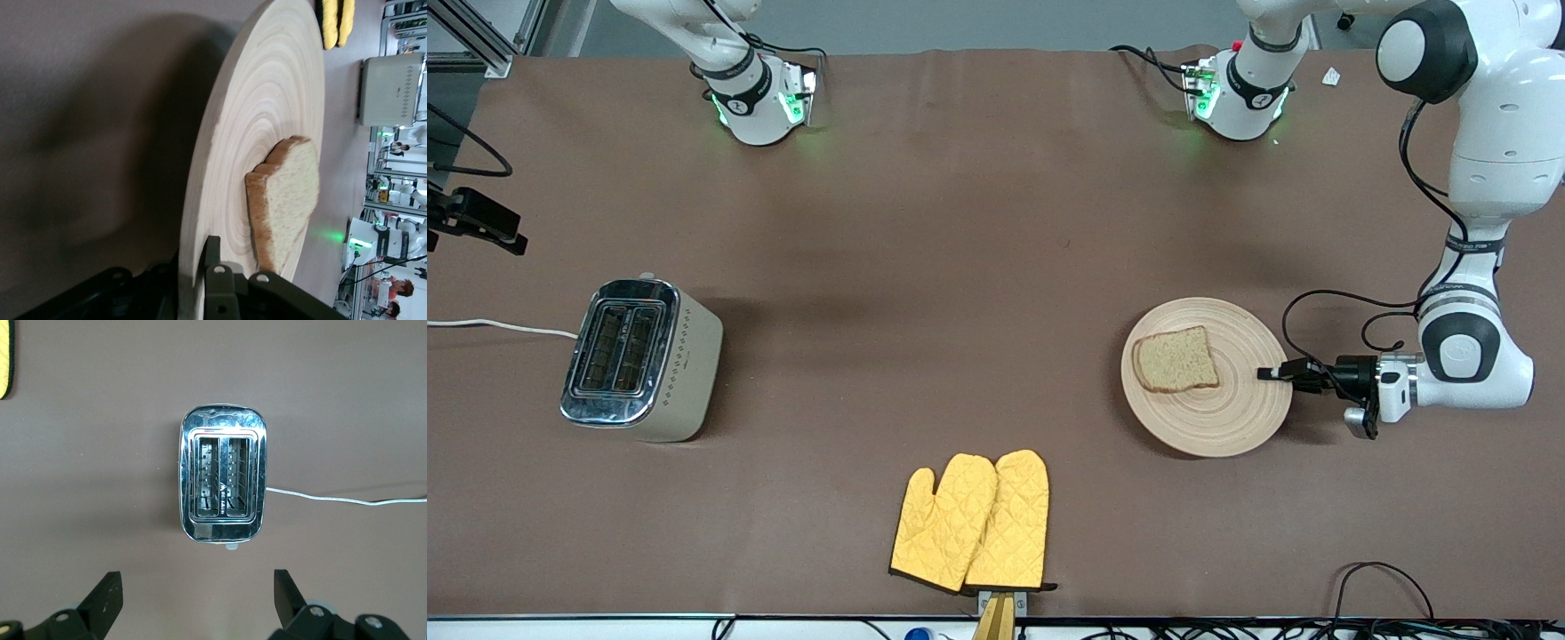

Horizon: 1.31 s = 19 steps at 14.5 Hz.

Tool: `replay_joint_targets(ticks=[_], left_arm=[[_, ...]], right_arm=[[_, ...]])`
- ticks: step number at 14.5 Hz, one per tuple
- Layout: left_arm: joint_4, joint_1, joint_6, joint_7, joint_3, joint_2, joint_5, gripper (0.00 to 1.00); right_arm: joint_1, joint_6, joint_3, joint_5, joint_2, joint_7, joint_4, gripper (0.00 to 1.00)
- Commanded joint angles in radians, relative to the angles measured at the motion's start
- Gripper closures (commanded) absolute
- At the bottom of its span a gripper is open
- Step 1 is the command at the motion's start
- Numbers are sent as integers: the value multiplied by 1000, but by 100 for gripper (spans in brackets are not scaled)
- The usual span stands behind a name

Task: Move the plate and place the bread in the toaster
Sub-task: 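Push the wooden plate with the left gripper toward the toaster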

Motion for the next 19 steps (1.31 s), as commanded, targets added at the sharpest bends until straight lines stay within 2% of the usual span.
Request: replay_joint_targets(ticks=[1,4,6,11,15,19], left_arm=[[12,-2,7,12,-33,9,-28,100],[33,-5,7,-98,-113,5,-62,100],[45,-47,15,-176,-147,6,-95,100],[58,-256,149,-248,-147,8,-312,100],[95,-412,293,-239,-148,43,-433,100],[96,-564,465,-236,-148,77,-534,100]], right_arm=[[-3,-4,3,10,-13,-8,-9,0],[-5,-5,3,10,-13,-9,-9,0],[-6,-5,5,10,-13,-11,-9,0],[-12,-4,5,15,-11,-27,-10,0],[-43,-2,3,57,-6,-93,-10,0],[-43,-2,3,58,-5,-95,-9,0]])
